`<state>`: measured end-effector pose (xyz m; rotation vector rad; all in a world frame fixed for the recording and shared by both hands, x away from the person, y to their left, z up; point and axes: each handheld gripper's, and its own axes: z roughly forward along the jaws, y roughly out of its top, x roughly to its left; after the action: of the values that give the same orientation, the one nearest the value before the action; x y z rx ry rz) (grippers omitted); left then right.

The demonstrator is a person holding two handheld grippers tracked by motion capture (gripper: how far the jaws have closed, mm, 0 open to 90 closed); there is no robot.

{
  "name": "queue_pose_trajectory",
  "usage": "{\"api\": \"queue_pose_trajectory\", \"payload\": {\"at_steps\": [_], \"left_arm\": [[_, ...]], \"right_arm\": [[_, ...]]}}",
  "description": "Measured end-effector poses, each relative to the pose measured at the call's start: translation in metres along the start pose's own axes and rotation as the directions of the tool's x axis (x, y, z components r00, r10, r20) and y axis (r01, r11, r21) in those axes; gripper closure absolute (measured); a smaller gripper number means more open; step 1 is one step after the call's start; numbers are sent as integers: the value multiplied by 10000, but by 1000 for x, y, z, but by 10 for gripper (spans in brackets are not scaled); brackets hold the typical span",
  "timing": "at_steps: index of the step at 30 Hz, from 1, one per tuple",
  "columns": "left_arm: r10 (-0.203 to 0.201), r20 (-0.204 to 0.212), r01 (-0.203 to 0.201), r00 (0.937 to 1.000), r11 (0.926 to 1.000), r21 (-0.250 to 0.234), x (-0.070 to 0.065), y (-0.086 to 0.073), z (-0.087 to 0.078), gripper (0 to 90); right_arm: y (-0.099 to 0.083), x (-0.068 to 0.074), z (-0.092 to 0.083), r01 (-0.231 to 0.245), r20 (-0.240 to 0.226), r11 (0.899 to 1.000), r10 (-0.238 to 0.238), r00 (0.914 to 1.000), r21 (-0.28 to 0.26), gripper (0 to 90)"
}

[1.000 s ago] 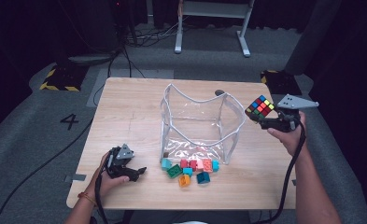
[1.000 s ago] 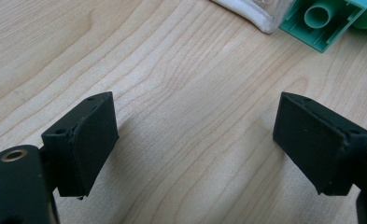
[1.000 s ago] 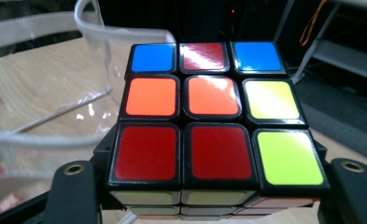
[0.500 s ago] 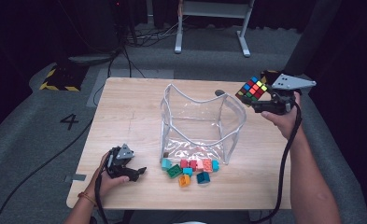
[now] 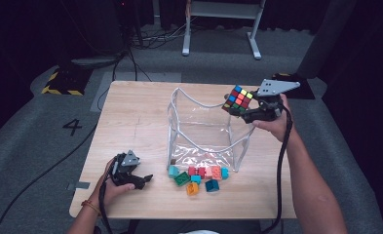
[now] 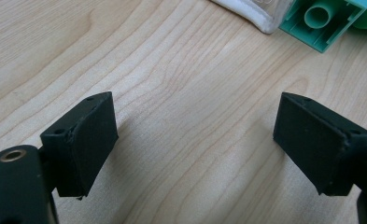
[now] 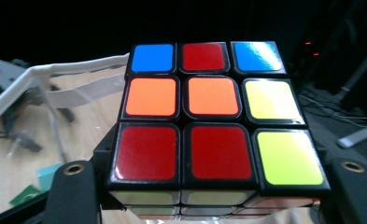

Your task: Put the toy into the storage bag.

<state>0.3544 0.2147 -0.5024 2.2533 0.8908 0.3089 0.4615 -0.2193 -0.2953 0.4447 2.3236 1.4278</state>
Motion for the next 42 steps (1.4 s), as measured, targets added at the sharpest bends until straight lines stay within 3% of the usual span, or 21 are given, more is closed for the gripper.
{"api": "queue_pose_trajectory", "payload": {"at_steps": [8, 15, 18, 20, 22, 23, 25, 26, 28, 29, 30, 31, 35, 36, 37, 39, 40, 42], "left_arm": [[2, -4, -2, 10000, 10000, -1, 0, 0, 0, 137], [17, -27, -17, 10000, 10000, 1, 0, 0, 0, 137], [3, 4, -3, 10000, 10000, -6, 0, 0, 0, 137], [7, 5, -7, 10000, 10000, -6, 0, 0, 0, 136], [18, -24, -18, 10000, 10000, -3, 0, 0, 0, 137], [-3, 0, 3, 10000, 10000, -2, 0, 0, 0, 137], [-1, -4, 1, 10000, 10000, -1, 0, 0, 0, 137], [0, -4, 0, 10000, 10000, -2, 0, 0, 0, 137], [5, 5, -5, 10000, 10000, -6, 0, 0, 0, 137], [3, 4, -3, 10000, 10000, -8, 0, 0, 0, 137], [6, -2, -6, 10000, 10000, -8, 0, 0, 0, 137], [2, 5, -2, 10000, 10000, -9, 0, 0, 0, 137], [2, 4, -2, 10000, 10000, -9, 0, 0, 0, 137], [3, 5, -3, 10000, 10000, -7, 0, 0, 0, 137], [5, 3, -5, 10000, 10000, -7, 0, 0, 0, 136], [0, 3, 0, 10000, 10000, -8, 0, 0, 0, 137], [3, 3, -3, 10000, 10000, -7, 0, 0, 0, 137], [-6, -5, 6, 10000, 10000, -20, 0, 0, 0, 137]], "right_arm": [[3, 17, 20, 561, -1066, 9971, -502, 9930, 522, 336], [5, 24, 38, 1291, -1641, 9723, -975, 9816, 1951, 336], [5, 23, 45, 1661, -1842, 9475, -1179, 9758, 2731, 336], [5, 23, 52, 1967, -2060, 9212, -1320, 9696, 3356, 336], [5, 22, 55, 2076, -2087, 9054, -1367, 9684, 3704, 336], [6, 22, 57, 2150, -2143, 8884, -1362, 9672, 4056, 336], [5, 21, 60, 2295, -2272, 8643, -1383, 9640, 4475, 336], [5, 20, 61, 2301, -2311, 8570, -1343, 9636, 4612, 336], [2, 19, 64, 2400, -2492, 8279, -1258, 9603, 5069, 336], [1, 18, 65, 2437, -2445, 8149, -1296, 9610, 5258, 336], [0, 18, 66, 2451, -2494, 8082, -1259, 9602, 5355, 336], [-1, 17, 67, 2466, -2512, 7936, -1223, 9602, 5563, 336], [-4, 15, 65, 2357, -2584, 7725, -960, 9613, 5897, 336], [-4, 15, 64, 2197, -2477, 7648, -811, 9654, 6057, 336], [-5, 15, 64, 2110, -2458, 7498, -665, 9670, 6271, 336], [-5, 15, 63, 2118, -2456, 7301, -622, 9674, 6497, 336], [-5, 16, 63, 2031, -2396, 7114, -502, 9696, 6728, 336], [-4, 16, 64, 2126, -2383, 6945, -609, 9693, 6874, 336]]}}
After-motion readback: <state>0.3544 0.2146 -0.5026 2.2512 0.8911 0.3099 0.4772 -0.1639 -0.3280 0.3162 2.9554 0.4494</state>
